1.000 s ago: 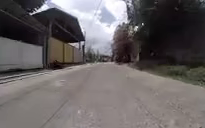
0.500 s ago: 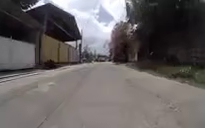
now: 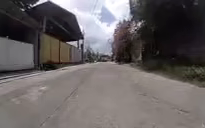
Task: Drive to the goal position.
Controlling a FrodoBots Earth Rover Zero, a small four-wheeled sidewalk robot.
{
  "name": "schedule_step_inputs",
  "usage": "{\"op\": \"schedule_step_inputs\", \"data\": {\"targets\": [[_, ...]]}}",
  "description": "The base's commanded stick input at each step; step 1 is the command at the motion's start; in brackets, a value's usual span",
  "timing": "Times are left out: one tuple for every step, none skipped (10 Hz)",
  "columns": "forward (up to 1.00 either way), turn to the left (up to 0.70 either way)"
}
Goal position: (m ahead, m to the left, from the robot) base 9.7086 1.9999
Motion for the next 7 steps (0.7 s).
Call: {"op": "schedule_step_inputs", "data": {"targets": [[1.00,-0.02],[1.00,-0.02],[1.00,-0.02],[1.00,-0.02],[1.00,-0.02],[1.00,-0.02],[1.00,-0.02]]}}
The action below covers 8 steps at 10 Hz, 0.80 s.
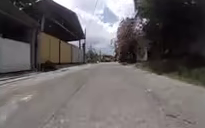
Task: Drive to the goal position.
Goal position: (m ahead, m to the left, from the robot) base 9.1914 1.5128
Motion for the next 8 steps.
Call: {"op": "schedule_step_inputs", "data": {"targets": [[1.00,-0.02],[1.00,-0.02],[1.00,-0.02],[1.00,-0.02],[1.00,-0.02],[1.00,-0.02],[1.00,-0.02],[1.00,-0.02]]}}
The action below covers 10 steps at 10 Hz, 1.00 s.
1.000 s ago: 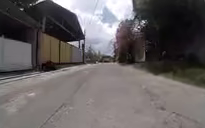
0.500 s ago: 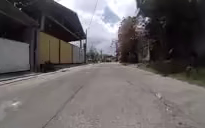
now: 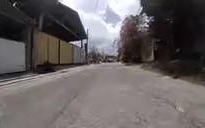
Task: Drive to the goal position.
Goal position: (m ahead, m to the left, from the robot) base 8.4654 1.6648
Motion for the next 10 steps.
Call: {"op": "schedule_step_inputs", "data": {"targets": [[1.00,-0.21],[1.00,-0.40],[1.00,-0.40],[1.00,-0.40],[1.00,-0.40],[1.00,-0.40],[1.00,-0.27],[1.00,0.00],[1.00,0.00],[1.00,0.00]]}}
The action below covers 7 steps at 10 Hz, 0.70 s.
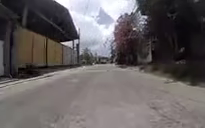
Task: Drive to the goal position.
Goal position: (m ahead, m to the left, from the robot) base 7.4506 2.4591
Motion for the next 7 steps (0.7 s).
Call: {"op": "schedule_step_inputs", "data": {"targets": [[1.00,0.00],[1.00,0.00],[1.00,0.00],[1.00,0.00],[1.00,0.00],[1.00,0.00],[1.00,0.00]]}}
